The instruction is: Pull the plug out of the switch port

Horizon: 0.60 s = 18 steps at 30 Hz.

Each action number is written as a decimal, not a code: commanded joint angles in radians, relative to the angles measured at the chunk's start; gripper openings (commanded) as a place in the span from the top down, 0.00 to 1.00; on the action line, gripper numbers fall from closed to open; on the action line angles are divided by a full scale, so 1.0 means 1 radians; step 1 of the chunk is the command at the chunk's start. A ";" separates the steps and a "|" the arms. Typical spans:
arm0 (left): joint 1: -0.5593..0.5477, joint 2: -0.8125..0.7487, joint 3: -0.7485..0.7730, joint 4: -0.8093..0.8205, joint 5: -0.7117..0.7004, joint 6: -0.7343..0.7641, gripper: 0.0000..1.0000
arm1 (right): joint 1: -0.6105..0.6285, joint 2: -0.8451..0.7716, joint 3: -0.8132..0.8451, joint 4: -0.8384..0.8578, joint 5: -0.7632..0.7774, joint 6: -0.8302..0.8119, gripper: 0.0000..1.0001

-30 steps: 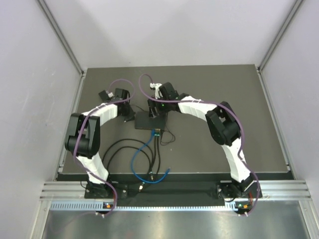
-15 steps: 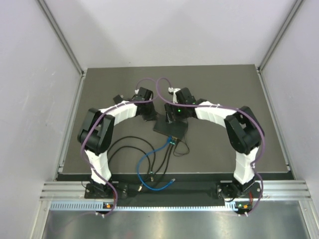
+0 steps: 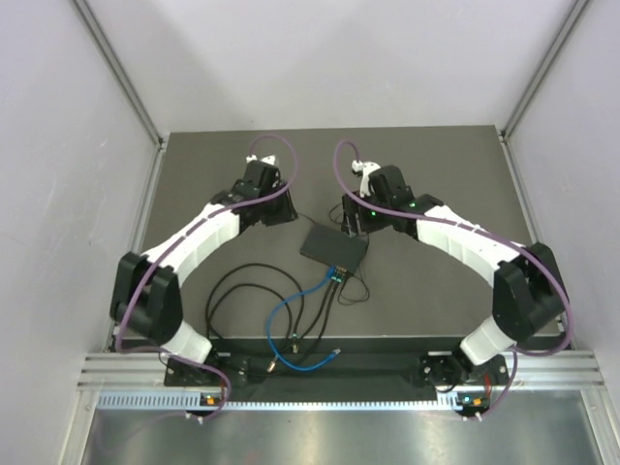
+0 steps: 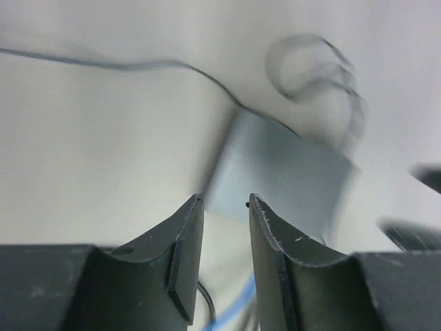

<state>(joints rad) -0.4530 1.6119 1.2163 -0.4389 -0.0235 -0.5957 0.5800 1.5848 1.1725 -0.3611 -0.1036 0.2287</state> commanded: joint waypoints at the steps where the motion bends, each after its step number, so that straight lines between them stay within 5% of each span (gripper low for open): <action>1: -0.001 -0.095 -0.089 0.044 0.265 0.063 0.62 | 0.009 -0.092 -0.066 -0.013 -0.070 0.046 0.34; 6: -0.004 -0.156 -0.283 0.218 0.528 -0.039 0.64 | 0.007 -0.164 -0.180 0.097 -0.156 0.133 0.48; 18: -0.010 -0.228 -0.435 0.278 0.560 -0.070 0.65 | -0.029 -0.175 -0.347 0.234 -0.269 0.291 0.59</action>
<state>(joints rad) -0.4561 1.4044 0.8017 -0.2424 0.4854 -0.6559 0.5583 1.4353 0.8230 -0.2291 -0.3180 0.4755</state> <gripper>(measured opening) 0.352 0.419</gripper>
